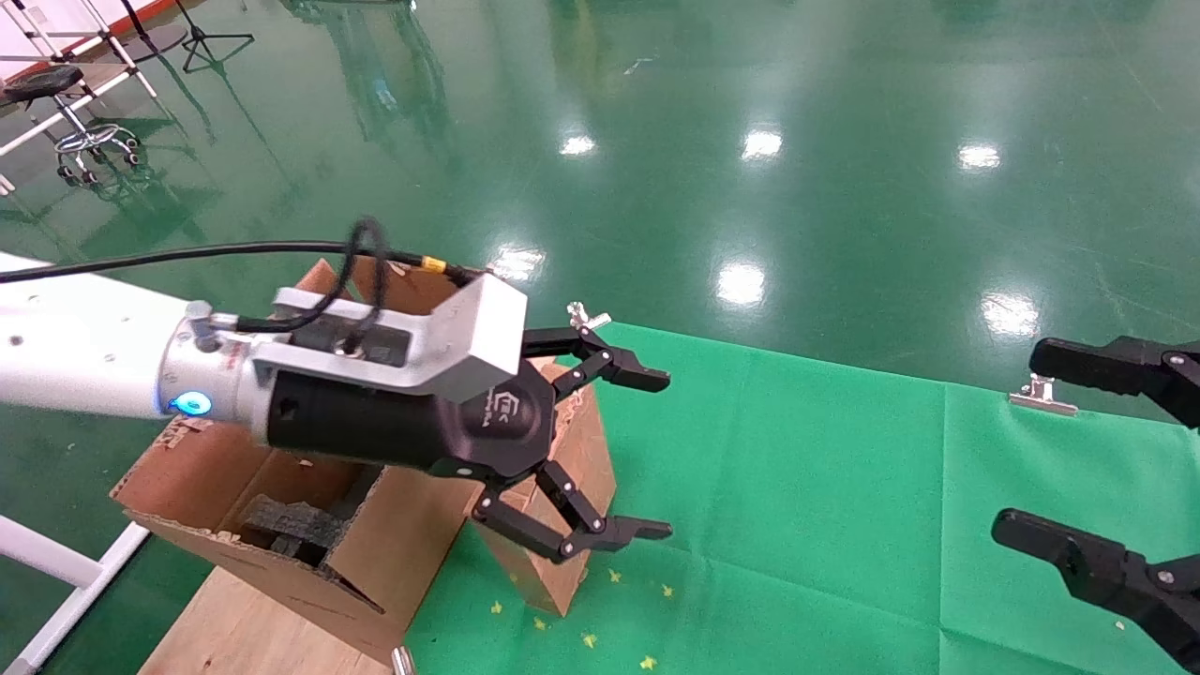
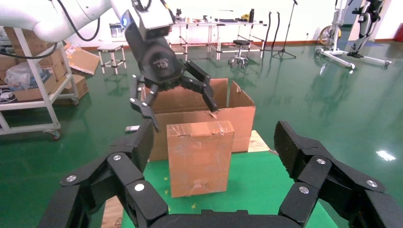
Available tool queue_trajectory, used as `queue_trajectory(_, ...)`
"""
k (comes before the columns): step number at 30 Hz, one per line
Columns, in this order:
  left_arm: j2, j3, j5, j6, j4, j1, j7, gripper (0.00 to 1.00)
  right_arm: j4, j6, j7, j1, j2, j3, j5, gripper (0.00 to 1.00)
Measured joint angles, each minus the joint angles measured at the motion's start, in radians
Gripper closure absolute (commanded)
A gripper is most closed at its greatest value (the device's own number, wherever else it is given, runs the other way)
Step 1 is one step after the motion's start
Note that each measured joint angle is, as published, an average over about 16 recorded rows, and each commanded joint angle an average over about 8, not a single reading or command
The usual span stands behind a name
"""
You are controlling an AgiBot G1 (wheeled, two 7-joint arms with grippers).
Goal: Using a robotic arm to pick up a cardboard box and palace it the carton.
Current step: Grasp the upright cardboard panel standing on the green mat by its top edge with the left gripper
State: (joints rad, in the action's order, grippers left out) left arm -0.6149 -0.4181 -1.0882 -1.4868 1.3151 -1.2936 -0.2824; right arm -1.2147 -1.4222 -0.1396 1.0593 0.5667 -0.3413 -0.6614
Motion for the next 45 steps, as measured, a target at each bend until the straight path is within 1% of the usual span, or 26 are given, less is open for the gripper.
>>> queue_trajectory(7,-0.014,-0.040,-0.088,0.005,-0.004,-0.059,-0.057,0.00,0.000,0.000,0.000,0.000,0.000,0.000,0.000,1.00)
queue_trajectory(10,-0.024,-0.062,-0.161,0.014,0.000,-0.095,-0.114,0.00,0.000,0.000,0.000,0.000,0.000,0.000,0.000,1.00)
queue_trajectory(12,-0.034,-0.082,-0.223,0.019,0.002,-0.126,-0.170,0.00,0.000,0.000,0.000,0.000,0.000,0.000,0.000,1.00)
queue_trajectory(15,-0.054,-0.120,-0.331,0.021,0.005,-0.184,-0.287,0.00,0.000,0.000,0.000,0.000,0.000,0.000,0.000,1.00)
queue_trajectory(21,-0.109,-0.193,-0.545,0.011,0.011,-0.299,-0.570,0.00,0.000,0.000,0.000,0.000,0.000,0.000,0.000,1.00)
queue_trajectory(27,-0.150,-0.244,-0.685,-0.016,0.013,-0.359,-0.846,0.00,0.000,0.000,0.000,0.000,0.000,0.000,0.000,1.00)
queue_trajectory(31,-0.164,-0.262,-0.734,-0.027,0.017,-0.367,-0.987,0.00,0.000,0.000,0.000,0.000,0.000,0.000,0.000,1.00)
queue_trajectory(36,-0.169,-0.275,-0.762,-0.030,0.018,-0.353,-1.117,0.00,0.000,0.000,0.000,0.000,0.000,0.000,0.000,1.00)
queue_trajectory(40,-0.169,-0.286,-0.777,-0.033,0.020,-0.338,-1.192,0.00,0.000,0.000,0.000,0.000,0.000,0.000,0.000,1.00)
queue_trajectory(45,-0.171,-0.297,-0.774,-0.034,0.020,-0.320,-1.242,0.00,0.000,0.000,0.000,0.000,0.000,0.000,0.000,1.00)
